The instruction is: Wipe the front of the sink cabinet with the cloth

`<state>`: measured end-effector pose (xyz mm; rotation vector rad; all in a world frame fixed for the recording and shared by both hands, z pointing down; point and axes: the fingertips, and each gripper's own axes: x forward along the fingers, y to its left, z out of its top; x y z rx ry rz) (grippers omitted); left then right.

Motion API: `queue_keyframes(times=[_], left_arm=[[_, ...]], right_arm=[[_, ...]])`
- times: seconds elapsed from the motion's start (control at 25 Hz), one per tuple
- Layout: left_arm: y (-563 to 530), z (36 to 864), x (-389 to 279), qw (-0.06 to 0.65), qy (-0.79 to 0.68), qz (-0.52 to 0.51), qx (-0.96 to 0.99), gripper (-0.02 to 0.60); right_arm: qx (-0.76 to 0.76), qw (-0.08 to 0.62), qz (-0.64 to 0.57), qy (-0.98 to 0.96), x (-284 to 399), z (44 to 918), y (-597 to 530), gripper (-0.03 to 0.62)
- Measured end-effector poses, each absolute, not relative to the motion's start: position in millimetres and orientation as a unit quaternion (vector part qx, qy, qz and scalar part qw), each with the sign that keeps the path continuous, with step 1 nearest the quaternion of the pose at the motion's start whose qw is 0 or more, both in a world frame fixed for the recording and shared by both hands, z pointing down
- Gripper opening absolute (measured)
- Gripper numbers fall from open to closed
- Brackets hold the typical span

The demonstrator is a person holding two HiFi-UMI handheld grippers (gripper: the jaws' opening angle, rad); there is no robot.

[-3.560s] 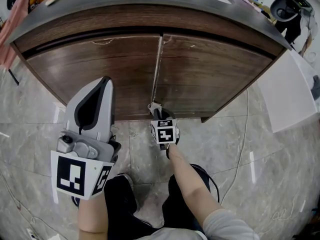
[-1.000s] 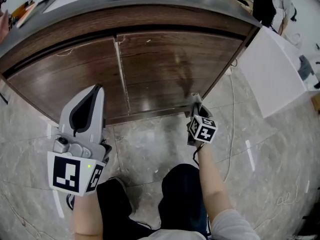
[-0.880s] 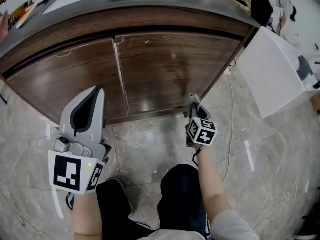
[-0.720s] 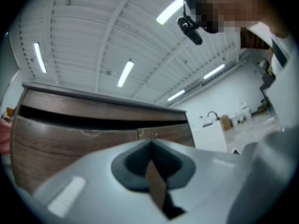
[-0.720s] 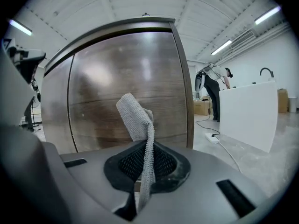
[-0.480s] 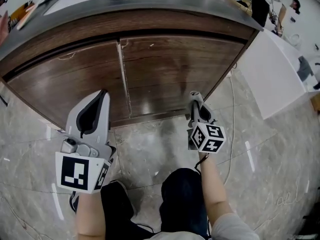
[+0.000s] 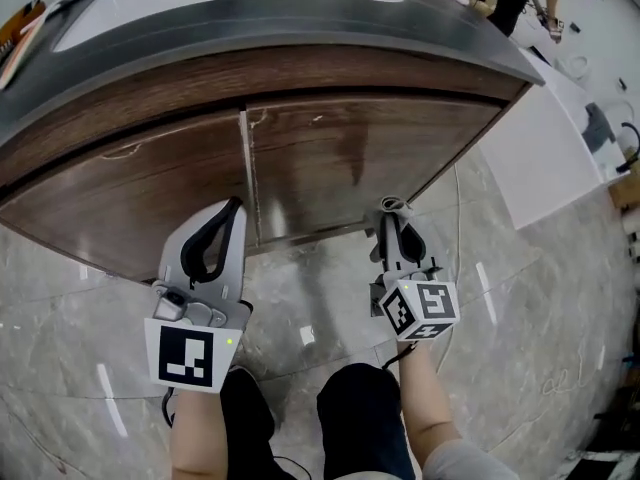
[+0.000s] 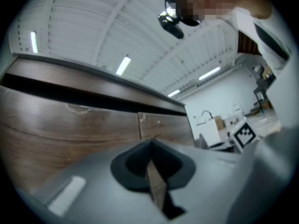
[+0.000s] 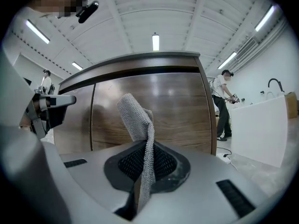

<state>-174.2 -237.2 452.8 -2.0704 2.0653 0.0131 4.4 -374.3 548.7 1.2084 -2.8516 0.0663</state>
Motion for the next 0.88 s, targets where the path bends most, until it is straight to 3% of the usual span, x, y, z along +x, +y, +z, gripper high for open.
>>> queue_keyframes(times=[0.16, 0.4, 0.88], left_arm=[[-240, 462, -164, 0.118, 0.676, -0.042, -0.726, 0.005], [-223, 445, -155, 0.069, 0.667, -0.024, -0.741, 0.006], [-166, 302, -154, 0.001, 0.709, 0.012, -0.705, 0.005]], right_arm=[[0.391, 0.015, 0.002, -0.92, -2, 522, -357, 0.009], [0.37, 0.014, 0.001, -0.929, -10, 467, -331, 0.009], [0.346, 0.057, 0.009, -0.937, 7, 317, -267, 0.009]])
